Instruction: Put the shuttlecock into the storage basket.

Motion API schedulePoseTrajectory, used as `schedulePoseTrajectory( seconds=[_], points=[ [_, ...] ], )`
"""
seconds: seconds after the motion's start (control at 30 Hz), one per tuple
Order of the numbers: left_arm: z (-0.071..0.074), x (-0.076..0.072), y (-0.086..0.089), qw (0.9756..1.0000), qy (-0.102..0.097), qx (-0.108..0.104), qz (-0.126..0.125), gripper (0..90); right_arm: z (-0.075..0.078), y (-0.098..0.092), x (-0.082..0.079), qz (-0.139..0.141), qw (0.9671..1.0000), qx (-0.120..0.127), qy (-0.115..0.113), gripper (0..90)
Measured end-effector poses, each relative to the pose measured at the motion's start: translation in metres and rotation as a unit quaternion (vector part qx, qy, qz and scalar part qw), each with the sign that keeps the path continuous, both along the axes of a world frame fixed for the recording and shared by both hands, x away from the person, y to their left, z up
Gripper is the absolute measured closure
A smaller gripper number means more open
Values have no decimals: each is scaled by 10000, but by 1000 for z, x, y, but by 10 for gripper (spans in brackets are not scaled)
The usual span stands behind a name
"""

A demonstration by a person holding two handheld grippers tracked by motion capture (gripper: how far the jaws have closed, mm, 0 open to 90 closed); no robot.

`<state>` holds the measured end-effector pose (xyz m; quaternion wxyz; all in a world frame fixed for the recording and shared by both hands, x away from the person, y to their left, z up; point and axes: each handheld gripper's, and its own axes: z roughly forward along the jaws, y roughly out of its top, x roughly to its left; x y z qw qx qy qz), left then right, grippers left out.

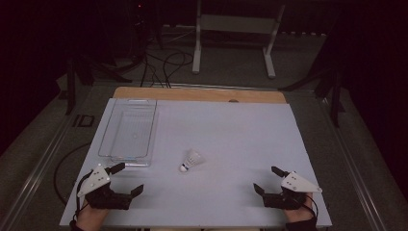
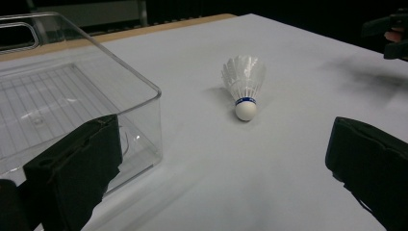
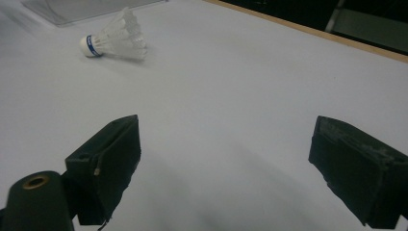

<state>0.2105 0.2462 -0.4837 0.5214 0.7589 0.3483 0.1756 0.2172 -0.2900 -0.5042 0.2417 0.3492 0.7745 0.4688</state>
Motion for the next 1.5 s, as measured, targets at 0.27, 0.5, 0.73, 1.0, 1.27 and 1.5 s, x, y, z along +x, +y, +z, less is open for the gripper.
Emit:
schedulePoseTrajectory(
  seconds=[0.27,0.5,0.73,1.0,1.27,1.5],
  points=[
    [14,5,-1,9999,17,102,-69,1,1,1,-1,63,10000,-15,-33,121],
    [28,9,-4,9997,2,190,-175,0,0,2,-1,136,9999,22,11,113],
    [42,14,-8,9986,90,349,-381,0,0,3,0,186,9998,27,56,102],
    [53,21,-11,9978,223,423,-467,0,0,4,0,193,9998,37,53,102],
    [62,30,-17,9966,359,455,-594,1,0,3,-1,165,9998,24,55,102],
    [74,36,-25,9951,371,597,-700,1,0,3,0,165,9998,45,52,102]
  ],
)
